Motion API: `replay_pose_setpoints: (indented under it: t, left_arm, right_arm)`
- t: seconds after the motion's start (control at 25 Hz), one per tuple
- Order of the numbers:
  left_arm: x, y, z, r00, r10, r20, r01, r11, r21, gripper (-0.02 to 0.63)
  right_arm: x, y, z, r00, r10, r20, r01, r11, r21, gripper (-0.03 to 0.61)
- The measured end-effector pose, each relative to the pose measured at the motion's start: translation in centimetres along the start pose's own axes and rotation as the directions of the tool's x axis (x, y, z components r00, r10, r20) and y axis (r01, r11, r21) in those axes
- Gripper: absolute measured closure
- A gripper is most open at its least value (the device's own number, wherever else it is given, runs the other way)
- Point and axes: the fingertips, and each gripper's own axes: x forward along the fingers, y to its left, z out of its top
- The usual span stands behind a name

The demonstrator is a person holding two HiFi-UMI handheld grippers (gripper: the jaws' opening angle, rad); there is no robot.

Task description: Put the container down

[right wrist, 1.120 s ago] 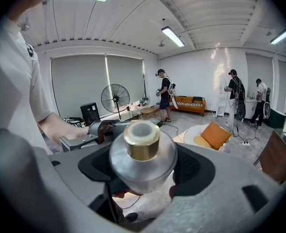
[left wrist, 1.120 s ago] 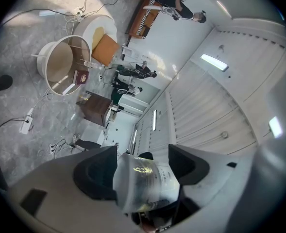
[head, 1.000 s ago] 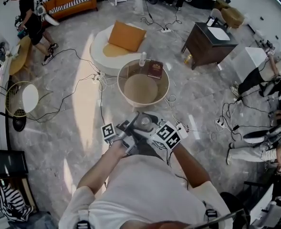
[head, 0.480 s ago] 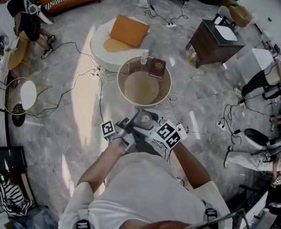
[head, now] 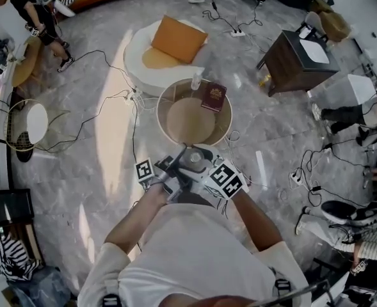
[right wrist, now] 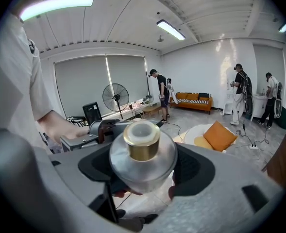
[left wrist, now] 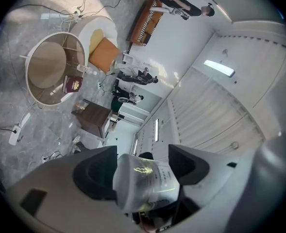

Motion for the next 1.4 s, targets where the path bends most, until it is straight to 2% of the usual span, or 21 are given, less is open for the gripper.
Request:
replay_pose_setpoints:
  t: [0.72, 1.12, 1.4]
  left_arm:
    - [10.5, 0.8, 6.3, 0.997, 0.003, 0.079, -0.006, 0.999, 0.043, 0.305]
    - [11.8, 1.6, 7.4, 0.996, 0.017, 0.089, -0.021, 0.999, 0.044, 0.305]
    - [13.9, 1.4, 10.8, 0.997, 0.032, 0.067, -0.033, 0.999, 0.028, 0.305]
  right_arm:
    - [0.7, -12.0, 2.2, 0.995, 0.095, 0.017, -0.094, 0.995, -0.029, 0.239]
    - [1.2, -13.9, 1.8, 0.994, 0.104, 0.019, -0.104, 0.994, -0.017, 0.239]
    - [3.3, -17.0, 3.2, 0.997, 0.081, 0.018, -0.081, 0.997, 0.010, 0.239]
